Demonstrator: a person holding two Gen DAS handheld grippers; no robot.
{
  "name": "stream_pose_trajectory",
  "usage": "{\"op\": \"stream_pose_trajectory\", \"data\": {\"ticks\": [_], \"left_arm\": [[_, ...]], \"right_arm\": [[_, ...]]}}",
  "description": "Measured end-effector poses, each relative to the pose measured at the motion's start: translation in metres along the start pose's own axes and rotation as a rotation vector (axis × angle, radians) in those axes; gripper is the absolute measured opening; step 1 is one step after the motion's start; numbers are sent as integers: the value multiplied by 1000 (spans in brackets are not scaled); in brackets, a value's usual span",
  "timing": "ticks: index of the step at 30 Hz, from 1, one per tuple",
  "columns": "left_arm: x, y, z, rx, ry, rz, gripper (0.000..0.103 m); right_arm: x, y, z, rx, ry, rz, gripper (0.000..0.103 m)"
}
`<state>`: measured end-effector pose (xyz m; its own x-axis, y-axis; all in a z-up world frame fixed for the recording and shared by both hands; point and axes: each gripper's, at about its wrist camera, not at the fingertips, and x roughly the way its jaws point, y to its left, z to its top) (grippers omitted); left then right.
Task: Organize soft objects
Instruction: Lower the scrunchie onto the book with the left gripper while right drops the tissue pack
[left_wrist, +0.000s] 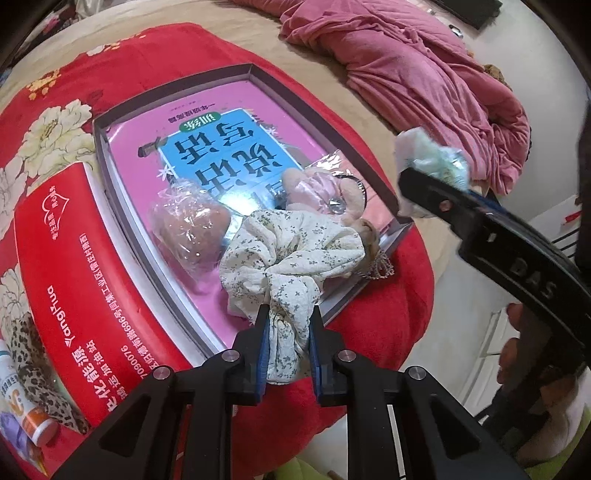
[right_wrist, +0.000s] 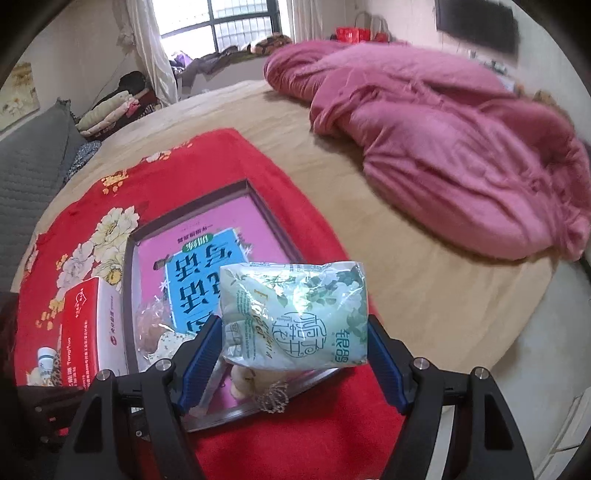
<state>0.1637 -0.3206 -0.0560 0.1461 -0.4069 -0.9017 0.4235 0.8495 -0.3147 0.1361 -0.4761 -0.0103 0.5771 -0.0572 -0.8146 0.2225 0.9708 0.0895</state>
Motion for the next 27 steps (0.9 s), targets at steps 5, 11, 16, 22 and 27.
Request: {"op": "stream_pose_trajectory", "data": {"ticks": [5,11,16,22,27], "left_arm": [[1,5,2,-10,-2,-2,20],[1,6,3,-12,-4,-7,20],[1,6,3,-12,-9,-8,20],[2,7,6,-14,-14,-6,20],[2,8,7,-23,-14,-7,20]], "right_arm": [[25,0,-6,17,61,7,75],[46,2,-9,42,79,24,75],[59,6,-4,40,95,21,75],[72,8,3,25,110,30,76],[80,5,11,31,132,53,76]]}}
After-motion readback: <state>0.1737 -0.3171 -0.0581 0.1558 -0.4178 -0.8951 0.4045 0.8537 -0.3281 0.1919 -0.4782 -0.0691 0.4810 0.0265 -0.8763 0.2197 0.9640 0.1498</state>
